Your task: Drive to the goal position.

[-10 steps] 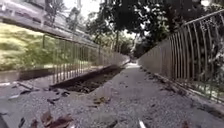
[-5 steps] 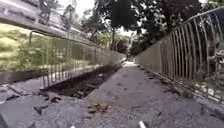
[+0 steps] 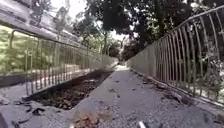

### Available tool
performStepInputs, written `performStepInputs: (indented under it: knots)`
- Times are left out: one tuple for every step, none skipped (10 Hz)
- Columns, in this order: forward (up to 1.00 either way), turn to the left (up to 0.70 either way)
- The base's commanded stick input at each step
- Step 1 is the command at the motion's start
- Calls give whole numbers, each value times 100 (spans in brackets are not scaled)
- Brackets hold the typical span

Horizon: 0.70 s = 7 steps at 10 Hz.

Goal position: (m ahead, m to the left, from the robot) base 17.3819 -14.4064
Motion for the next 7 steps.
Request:
performStepInputs:
  knots:
    - [50,-5]
    - [50,0]
    - [50,0]
    - [50,0]
    - [50,0]
    - [50,0]
    - [50,0]
